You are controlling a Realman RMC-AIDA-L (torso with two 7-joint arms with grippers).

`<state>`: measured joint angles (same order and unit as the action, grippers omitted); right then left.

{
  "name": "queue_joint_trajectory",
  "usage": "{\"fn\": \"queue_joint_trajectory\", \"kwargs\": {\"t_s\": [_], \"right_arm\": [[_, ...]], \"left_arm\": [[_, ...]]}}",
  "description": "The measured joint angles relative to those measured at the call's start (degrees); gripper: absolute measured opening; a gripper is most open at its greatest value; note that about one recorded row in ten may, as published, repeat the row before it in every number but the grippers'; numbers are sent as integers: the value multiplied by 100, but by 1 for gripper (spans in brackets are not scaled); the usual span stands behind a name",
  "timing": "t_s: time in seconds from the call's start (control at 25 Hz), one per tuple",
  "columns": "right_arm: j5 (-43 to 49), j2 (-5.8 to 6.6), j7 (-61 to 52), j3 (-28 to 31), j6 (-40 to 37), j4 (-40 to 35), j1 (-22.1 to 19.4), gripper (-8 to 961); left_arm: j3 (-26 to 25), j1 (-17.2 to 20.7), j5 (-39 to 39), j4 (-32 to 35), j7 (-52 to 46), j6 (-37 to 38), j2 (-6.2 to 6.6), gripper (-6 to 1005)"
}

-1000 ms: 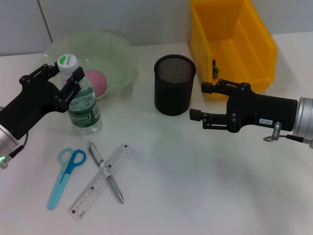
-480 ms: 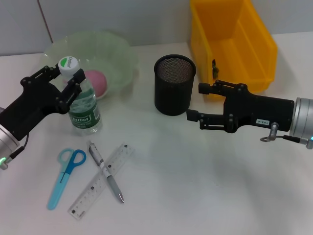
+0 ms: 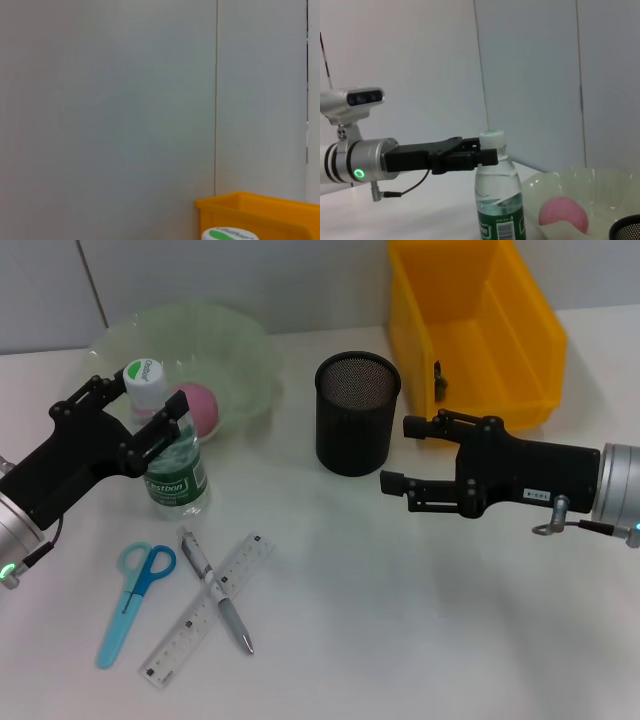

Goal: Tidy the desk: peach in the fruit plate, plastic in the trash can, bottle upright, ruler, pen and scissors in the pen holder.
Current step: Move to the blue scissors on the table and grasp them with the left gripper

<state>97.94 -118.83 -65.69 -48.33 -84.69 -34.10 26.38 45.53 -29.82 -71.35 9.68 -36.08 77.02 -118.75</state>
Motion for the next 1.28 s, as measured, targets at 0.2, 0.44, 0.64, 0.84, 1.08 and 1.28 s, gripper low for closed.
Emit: {"fn": "queue_joint_trajectory", "kwargs": {"t_s": [0.2, 0.44, 0.64, 0.84, 1.08, 1.28], "right_arm": [[33, 8, -8, -7, -9, -2, -12, 827], [209, 33, -122, -10, -31, -51, 2, 827], [227, 58, -159, -11, -143, -137, 4, 827], [269, 96, -162, -8, -199, -147, 6, 827], [472, 108, -171, -8, -224, -223, 8, 827], [819, 107, -361, -10, -263, -352, 12, 827]], "left_arm": [[4, 0, -2, 0, -75, -2, 5, 733], [43, 124, -32, 173, -524, 161, 45, 818], [584, 670, -431, 1373, -1987, 709, 73, 819], [1485, 1395, -927, 3236, -3645, 997, 62, 818], [1519, 1694, -1367, 4018, -4491, 1060, 73, 816], [1570, 1830, -1533, 4359, -4659, 1147, 59, 815]]}}
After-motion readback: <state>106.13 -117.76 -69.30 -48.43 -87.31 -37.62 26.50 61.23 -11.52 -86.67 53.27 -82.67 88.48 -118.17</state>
